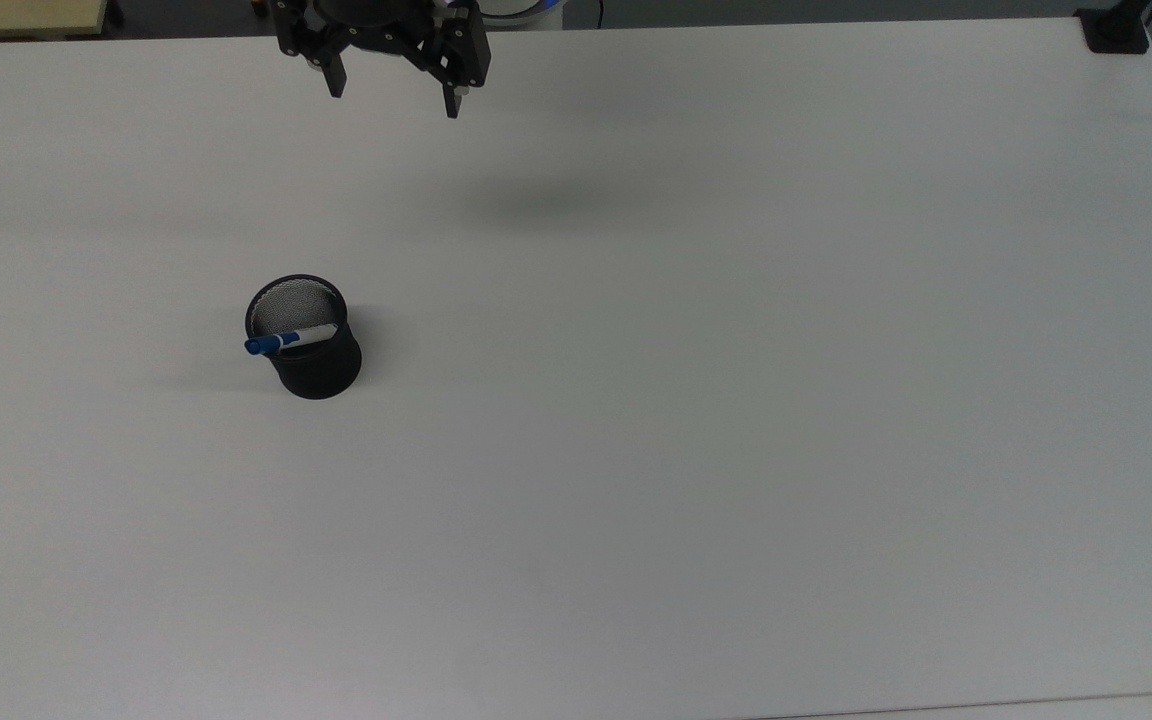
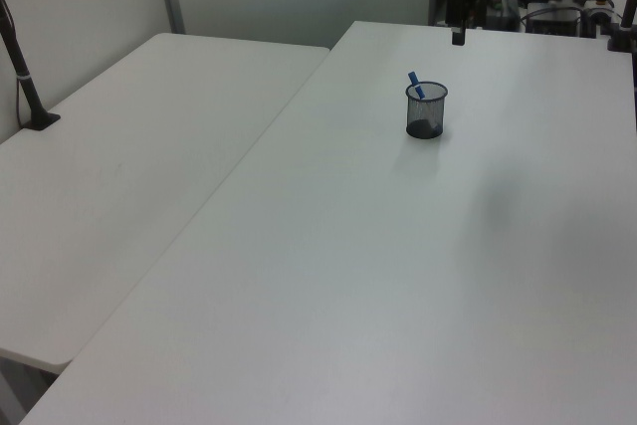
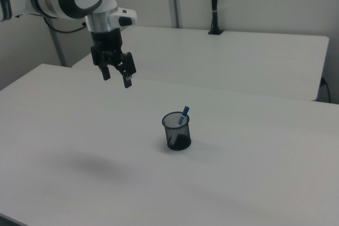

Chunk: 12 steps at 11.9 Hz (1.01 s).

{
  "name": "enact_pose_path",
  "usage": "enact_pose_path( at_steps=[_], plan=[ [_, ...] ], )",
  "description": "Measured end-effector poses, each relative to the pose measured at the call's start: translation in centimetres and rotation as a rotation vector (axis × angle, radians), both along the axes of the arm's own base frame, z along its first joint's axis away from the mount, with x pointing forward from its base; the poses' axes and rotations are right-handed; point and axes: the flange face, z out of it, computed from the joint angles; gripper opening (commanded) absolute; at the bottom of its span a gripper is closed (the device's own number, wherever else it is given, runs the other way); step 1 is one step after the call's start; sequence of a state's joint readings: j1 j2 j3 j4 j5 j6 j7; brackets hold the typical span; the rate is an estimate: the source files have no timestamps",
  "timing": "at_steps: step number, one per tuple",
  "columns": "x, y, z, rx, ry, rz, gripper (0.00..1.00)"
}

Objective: Remove the marker

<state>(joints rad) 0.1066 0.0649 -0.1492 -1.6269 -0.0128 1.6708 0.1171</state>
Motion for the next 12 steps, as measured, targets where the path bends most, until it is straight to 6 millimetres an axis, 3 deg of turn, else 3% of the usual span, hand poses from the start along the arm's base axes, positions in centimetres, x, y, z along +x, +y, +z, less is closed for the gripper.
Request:
enact_pose_path(
  at_steps=[12],
  plan=[
    [0.18,-0.03,0.10,-0.001,-0.015,0.003,1.00]
  ],
)
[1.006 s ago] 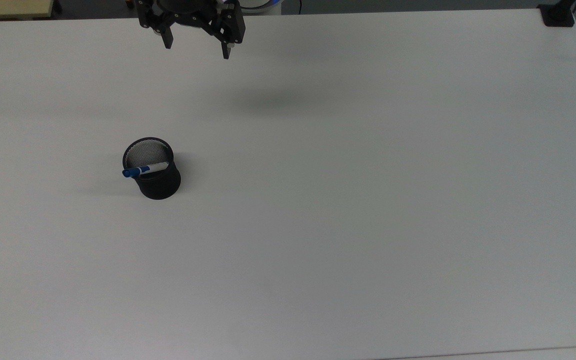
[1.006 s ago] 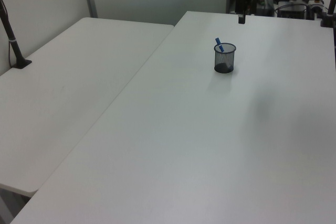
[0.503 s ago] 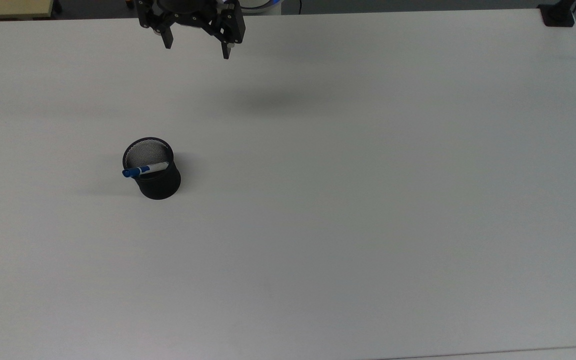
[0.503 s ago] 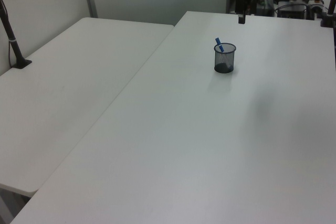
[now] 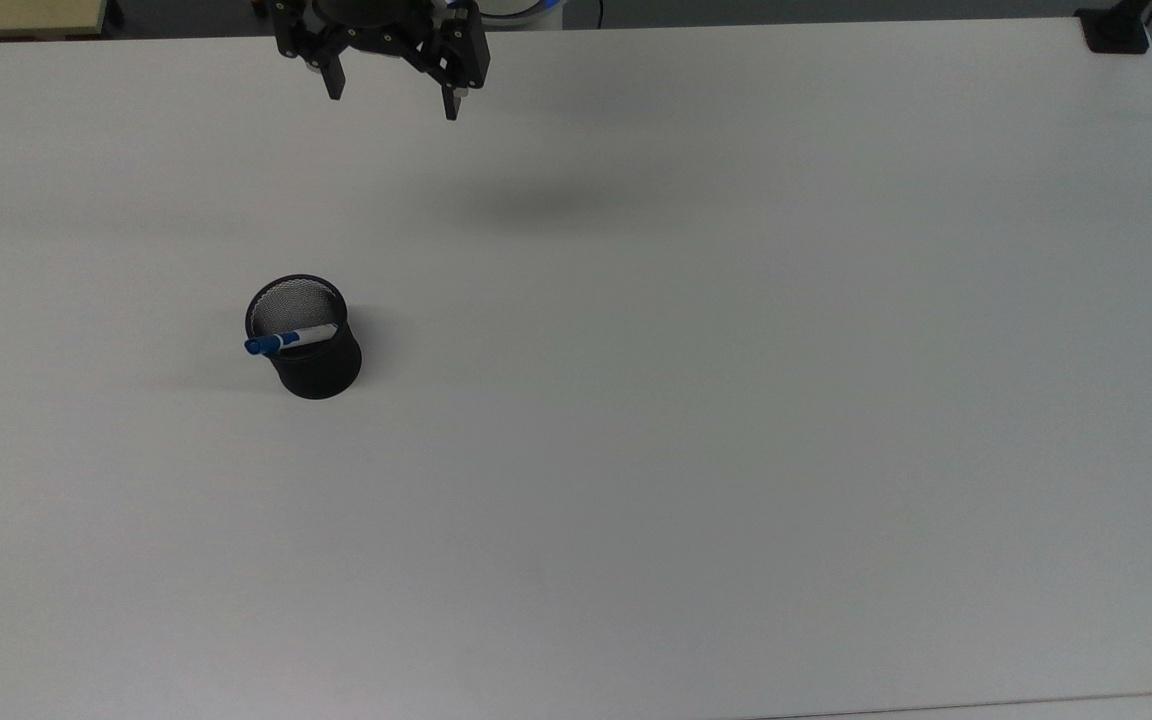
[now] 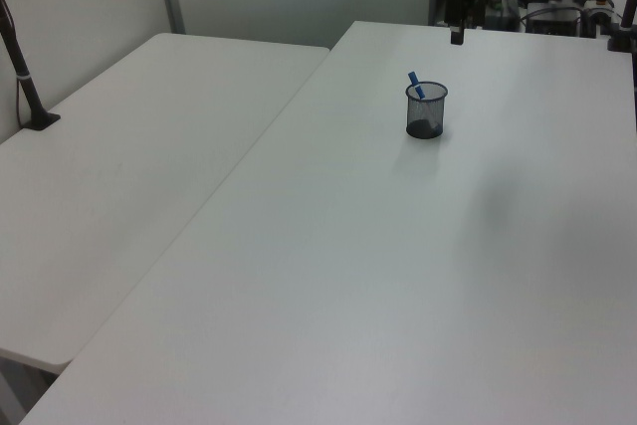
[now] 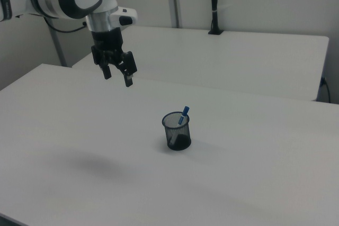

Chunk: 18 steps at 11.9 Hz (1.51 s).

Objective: Remove the marker

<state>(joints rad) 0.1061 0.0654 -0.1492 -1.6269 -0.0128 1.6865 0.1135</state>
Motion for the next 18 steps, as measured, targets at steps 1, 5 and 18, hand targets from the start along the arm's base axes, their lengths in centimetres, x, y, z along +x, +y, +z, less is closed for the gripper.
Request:
enact_pose_path(
  at_steps=[1,5,18],
  plan=[
    [0.3,0.0,0.1,-0.001,-0.022,0.001,1.00],
    [2.7,-2.0,-0.2,-0.016,-0.170,-0.028,1.00],
    [8.7,-13.8,-13.1,-0.111,-0.277,-0.056,0.66]
  ],
)
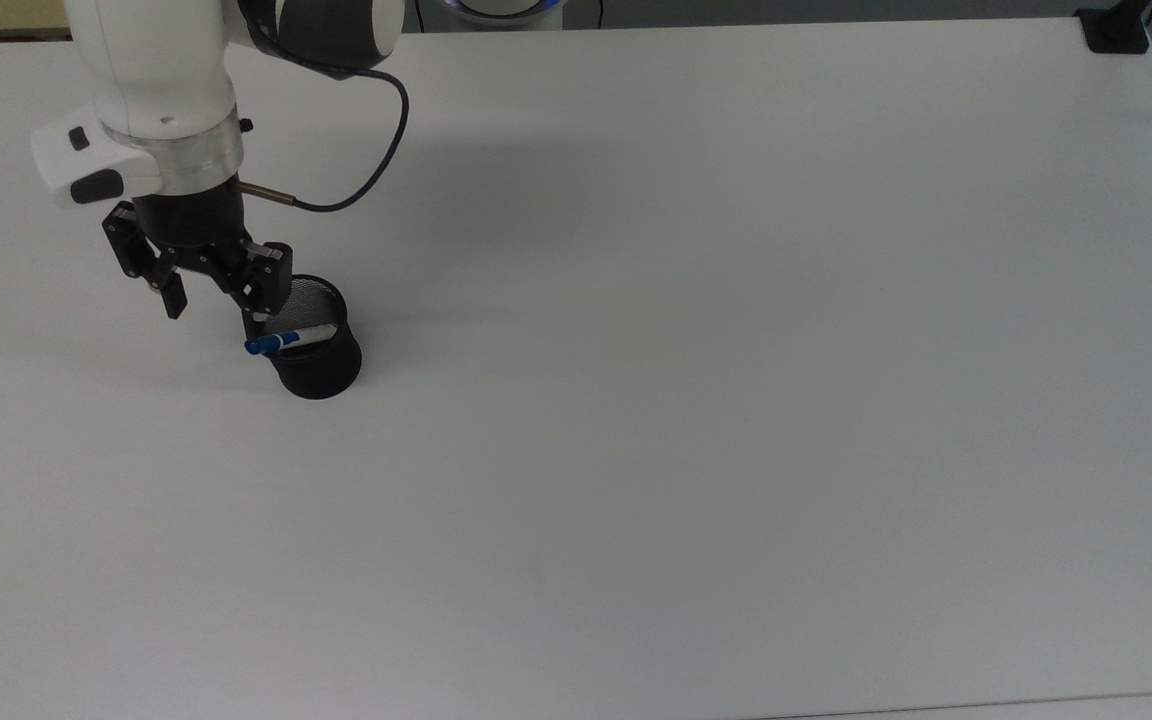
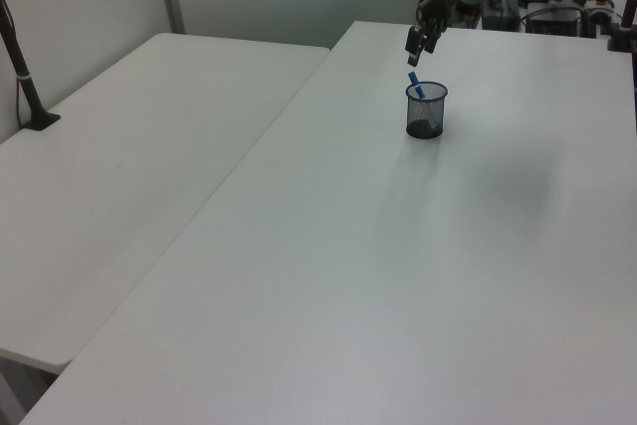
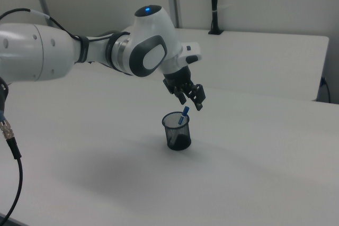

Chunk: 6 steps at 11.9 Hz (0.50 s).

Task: Remove the marker
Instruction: 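Move the gripper down over the mesh cup to the blue marker, then close the gripper on the blue marker's cap end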

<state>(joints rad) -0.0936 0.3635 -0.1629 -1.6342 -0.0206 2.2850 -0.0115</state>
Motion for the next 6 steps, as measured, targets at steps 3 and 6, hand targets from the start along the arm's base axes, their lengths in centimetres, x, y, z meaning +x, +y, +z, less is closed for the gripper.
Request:
enact_pose_path(
  at_steps=[3,6],
  plan=[
    [0.6,0.5,-2.3,0.003,0.026,0.010,0.48],
    [0.9,0.8,-3.3,0.002,0.027,0.016,0.35]
  ],
)
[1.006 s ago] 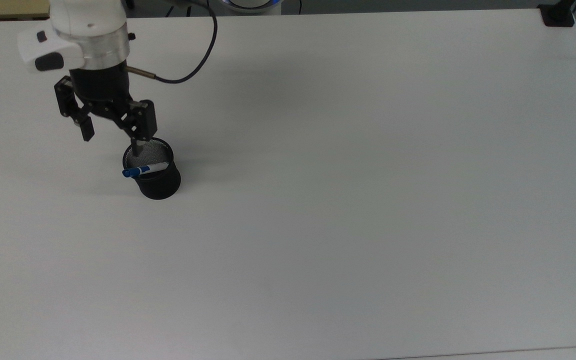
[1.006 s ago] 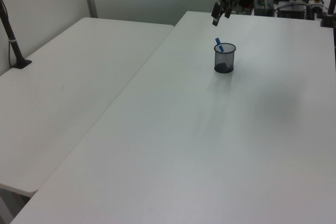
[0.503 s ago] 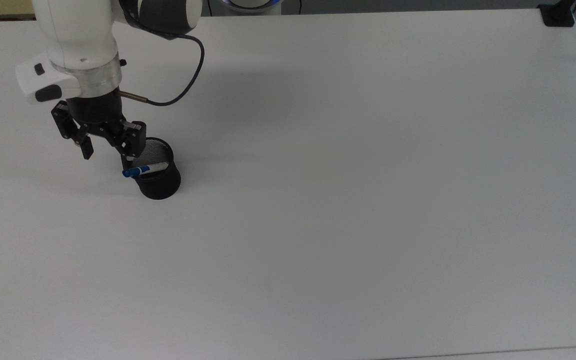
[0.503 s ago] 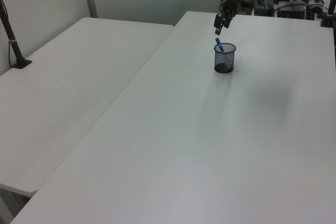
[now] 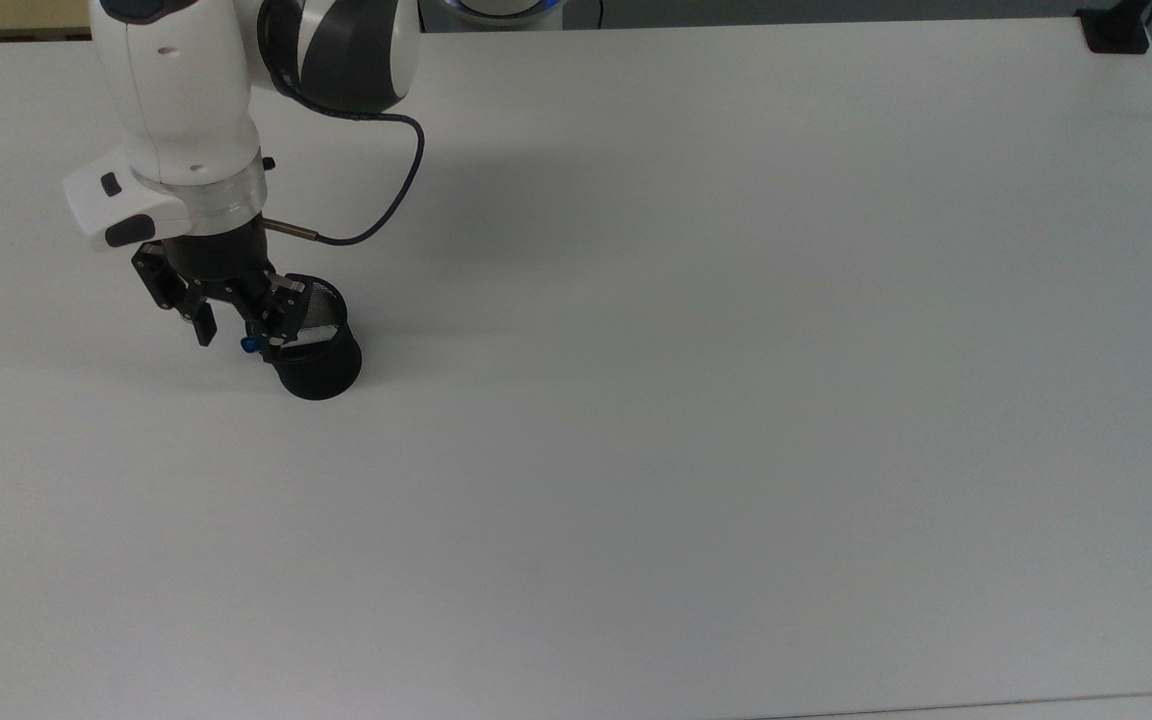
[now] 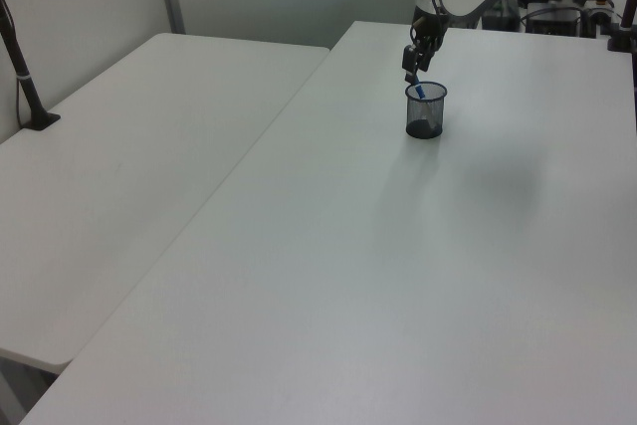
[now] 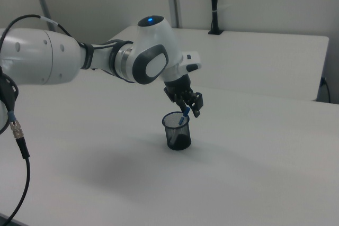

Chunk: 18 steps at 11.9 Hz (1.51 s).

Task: Remove the marker
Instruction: 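Close the gripper on the blue marker's cap end, then lift the blue marker straight up out of the mesh cup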

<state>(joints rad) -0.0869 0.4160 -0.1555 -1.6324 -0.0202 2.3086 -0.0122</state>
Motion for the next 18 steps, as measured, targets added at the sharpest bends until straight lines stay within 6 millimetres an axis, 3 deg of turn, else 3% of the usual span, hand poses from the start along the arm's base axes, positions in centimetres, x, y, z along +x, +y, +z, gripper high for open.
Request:
enact_pose_path(
  at_steps=[1,5,8,10,13,15,16,18],
  plan=[
    [0.0,0.0,0.0,0.000,-0.001,0.000,0.34],
    [0.3,0.5,0.3,0.019,-0.015,-0.001,0.06],
    [0.4,0.9,1.2,0.039,-0.039,-0.007,0.05],
    [0.6,1.3,4.3,0.065,-0.101,-0.015,0.05],
    [0.4,2.0,12.8,0.135,-0.262,-0.034,0.06],
    [-0.3,4.8,16.3,0.157,-0.293,0.004,0.06],
    [-0.6,6.7,16.2,0.173,-0.245,0.033,0.06],
    [-0.9,11.8,13.6,0.205,-0.094,0.105,0.06]
  ],
)
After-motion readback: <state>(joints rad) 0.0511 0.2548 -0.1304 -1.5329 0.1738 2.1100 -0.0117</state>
